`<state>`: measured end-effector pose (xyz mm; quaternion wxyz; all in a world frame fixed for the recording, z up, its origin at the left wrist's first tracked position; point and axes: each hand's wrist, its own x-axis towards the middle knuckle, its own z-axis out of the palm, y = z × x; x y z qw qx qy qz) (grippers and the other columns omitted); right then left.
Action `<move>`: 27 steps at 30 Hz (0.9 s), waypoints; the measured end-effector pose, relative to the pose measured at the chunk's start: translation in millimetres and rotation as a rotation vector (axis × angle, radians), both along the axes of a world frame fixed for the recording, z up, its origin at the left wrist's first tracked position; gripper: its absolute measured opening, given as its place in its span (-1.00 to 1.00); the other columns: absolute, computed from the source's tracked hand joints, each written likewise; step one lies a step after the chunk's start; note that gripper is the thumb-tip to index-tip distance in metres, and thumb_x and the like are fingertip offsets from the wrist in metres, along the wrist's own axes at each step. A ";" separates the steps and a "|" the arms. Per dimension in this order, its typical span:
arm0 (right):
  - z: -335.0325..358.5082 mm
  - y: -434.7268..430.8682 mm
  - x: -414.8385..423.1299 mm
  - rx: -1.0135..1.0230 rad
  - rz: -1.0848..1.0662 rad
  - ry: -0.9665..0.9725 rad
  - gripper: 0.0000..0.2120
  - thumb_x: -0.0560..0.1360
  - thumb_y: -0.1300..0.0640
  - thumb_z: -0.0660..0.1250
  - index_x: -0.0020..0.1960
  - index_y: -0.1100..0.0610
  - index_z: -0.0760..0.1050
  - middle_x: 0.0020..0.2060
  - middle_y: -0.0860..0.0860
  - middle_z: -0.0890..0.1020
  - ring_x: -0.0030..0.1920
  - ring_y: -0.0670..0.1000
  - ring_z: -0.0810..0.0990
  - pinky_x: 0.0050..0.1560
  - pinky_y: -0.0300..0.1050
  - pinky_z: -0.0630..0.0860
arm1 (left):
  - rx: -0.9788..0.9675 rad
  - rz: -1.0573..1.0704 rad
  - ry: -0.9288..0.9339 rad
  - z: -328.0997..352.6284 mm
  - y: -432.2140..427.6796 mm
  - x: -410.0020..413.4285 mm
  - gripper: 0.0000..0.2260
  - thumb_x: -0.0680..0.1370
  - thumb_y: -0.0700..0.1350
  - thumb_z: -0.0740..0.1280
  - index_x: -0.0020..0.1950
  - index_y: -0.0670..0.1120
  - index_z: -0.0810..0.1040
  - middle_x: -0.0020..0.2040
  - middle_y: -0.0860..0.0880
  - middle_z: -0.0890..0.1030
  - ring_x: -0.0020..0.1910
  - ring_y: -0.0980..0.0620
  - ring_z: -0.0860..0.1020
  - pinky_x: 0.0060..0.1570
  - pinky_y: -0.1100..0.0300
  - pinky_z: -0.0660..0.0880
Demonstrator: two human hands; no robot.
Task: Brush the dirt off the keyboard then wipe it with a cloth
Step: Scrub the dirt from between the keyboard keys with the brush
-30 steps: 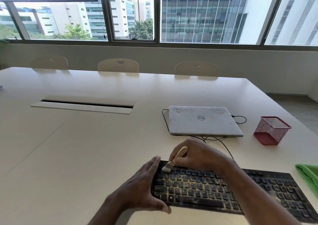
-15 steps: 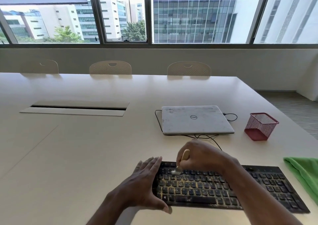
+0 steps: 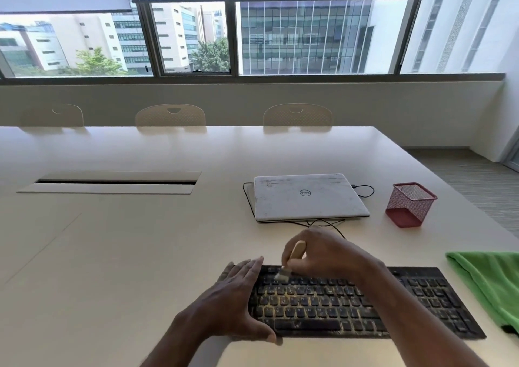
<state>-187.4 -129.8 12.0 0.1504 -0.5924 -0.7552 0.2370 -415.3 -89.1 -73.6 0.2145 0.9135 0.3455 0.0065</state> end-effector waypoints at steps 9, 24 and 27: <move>-3.6 -3.8 2.1 0.016 0.001 0.006 -0.88 0.39 0.12 0.37 -0.18 0.03 0.70 -0.30 -0.14 0.71 -0.29 -0.10 0.66 -0.19 -0.05 0.62 | 0.030 -0.001 0.013 1.2 -0.8 -0.1 0.23 0.35 0.48 0.43 0.66 -0.09 -0.22 0.68 0.01 -0.06 0.50 0.28 -0.22 0.45 0.29 -0.39; -10.7 -15.0 8.4 0.021 0.025 0.039 -0.87 0.45 0.05 0.42 -0.07 0.01 0.72 -0.22 -0.14 0.74 -0.26 -0.12 0.68 -0.16 -0.09 0.64 | 0.028 -0.031 0.067 0.3 3.1 16.0 0.21 0.35 0.50 0.40 0.67 -0.07 -0.22 0.68 0.00 -0.07 0.57 0.18 -0.17 0.48 0.19 -0.38; -12.5 -17.4 17.5 0.021 -0.008 0.016 -0.87 0.38 0.06 0.37 -0.19 0.04 0.69 -0.33 -0.09 0.70 -0.34 -0.04 0.65 -0.25 0.00 0.63 | 0.048 -0.043 0.066 -0.7 2.7 17.5 0.24 0.31 0.56 0.34 0.67 -0.08 -0.20 0.68 -0.01 -0.04 0.61 0.15 -0.14 0.47 0.20 -0.39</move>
